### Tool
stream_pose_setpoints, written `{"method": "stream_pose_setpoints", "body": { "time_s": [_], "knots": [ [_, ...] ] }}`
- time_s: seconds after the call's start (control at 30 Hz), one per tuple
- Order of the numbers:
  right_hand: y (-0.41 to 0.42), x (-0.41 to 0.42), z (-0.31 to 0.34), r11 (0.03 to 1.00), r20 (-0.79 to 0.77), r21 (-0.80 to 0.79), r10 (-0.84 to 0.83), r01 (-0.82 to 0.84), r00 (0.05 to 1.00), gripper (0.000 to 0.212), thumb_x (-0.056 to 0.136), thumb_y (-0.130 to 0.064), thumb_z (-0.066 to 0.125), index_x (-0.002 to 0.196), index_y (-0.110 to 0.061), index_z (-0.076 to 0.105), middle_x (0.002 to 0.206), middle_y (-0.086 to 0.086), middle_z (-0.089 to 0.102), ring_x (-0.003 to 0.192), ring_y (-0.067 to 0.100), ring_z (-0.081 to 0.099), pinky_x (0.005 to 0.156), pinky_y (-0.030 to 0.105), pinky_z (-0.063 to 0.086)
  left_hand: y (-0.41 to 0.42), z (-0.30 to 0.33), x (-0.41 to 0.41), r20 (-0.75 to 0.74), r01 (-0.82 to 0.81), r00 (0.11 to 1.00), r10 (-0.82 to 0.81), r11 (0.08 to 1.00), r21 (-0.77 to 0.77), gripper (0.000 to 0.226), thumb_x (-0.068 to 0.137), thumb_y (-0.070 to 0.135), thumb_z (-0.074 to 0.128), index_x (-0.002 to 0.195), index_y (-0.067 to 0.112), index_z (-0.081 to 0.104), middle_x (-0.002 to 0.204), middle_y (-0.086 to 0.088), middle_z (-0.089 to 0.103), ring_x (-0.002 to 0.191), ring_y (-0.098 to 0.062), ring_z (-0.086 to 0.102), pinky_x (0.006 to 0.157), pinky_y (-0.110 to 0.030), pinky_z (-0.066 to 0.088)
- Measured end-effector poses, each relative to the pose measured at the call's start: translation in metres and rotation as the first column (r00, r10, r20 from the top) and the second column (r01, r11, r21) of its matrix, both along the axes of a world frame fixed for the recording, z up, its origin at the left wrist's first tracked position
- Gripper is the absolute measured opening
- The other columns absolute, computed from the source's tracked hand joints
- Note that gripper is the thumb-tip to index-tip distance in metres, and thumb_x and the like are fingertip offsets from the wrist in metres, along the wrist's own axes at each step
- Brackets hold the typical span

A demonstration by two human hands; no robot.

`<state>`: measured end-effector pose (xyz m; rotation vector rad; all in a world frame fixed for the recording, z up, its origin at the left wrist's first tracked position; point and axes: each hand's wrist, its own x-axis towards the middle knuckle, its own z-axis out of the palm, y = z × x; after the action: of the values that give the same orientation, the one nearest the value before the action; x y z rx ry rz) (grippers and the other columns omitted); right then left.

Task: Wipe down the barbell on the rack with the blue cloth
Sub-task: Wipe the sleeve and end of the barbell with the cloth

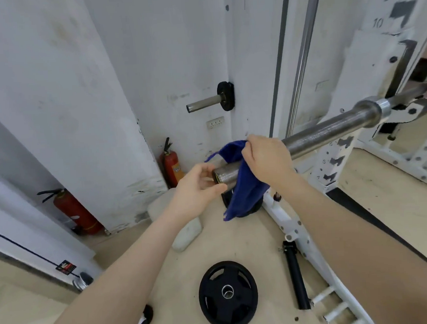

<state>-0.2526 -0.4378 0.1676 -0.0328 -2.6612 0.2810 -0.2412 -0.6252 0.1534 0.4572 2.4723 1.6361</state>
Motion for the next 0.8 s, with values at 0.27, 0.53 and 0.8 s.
{"method": "stream_pose_setpoints", "body": {
  "time_s": [0.27,0.53,0.8],
  "knots": [
    [-0.061,0.027,-0.017,0.999,-0.151,-0.049,-0.001,-0.007,0.989,0.024,0.089,-0.027,0.051,0.076,-0.008,0.057,0.070,0.008,0.061,0.067,0.024,0.058,0.071,0.038,0.046,0.006,-0.002,0.005,-0.109,-0.017,0.994,0.013,0.999,-0.037,0.035,0.080,0.013,0.066,0.113,0.016,0.052,0.106,0.002,0.063,0.099,-0.016,0.061,0.088,-0.034,0.049],
    [-0.001,0.009,-0.007,0.997,-0.049,-0.043,-0.062,0.060,0.997,0.030,0.099,-0.033,0.036,0.094,-0.008,0.053,0.090,0.010,0.063,0.087,0.030,0.058,0.085,0.039,0.038,0.008,-0.002,0.013,-0.153,-0.061,0.987,0.047,0.994,-0.087,0.041,0.084,0.021,0.064,0.122,0.019,0.049,0.113,0.004,0.060,0.101,-0.015,0.059,0.092,-0.035,0.048],
    [-0.001,0.010,-0.009,0.999,-0.099,0.039,-0.008,0.011,0.995,0.028,0.099,-0.030,0.034,0.090,-0.013,0.055,0.081,0.004,0.059,0.077,0.026,0.059,0.078,0.037,0.041,0.013,-0.002,0.013,-0.023,-0.135,0.991,0.134,0.991,-0.006,0.038,0.079,0.025,0.067,0.114,0.019,0.055,0.112,-0.001,0.063,0.102,-0.018,0.059,0.094,-0.038,0.046]
  ]
}}
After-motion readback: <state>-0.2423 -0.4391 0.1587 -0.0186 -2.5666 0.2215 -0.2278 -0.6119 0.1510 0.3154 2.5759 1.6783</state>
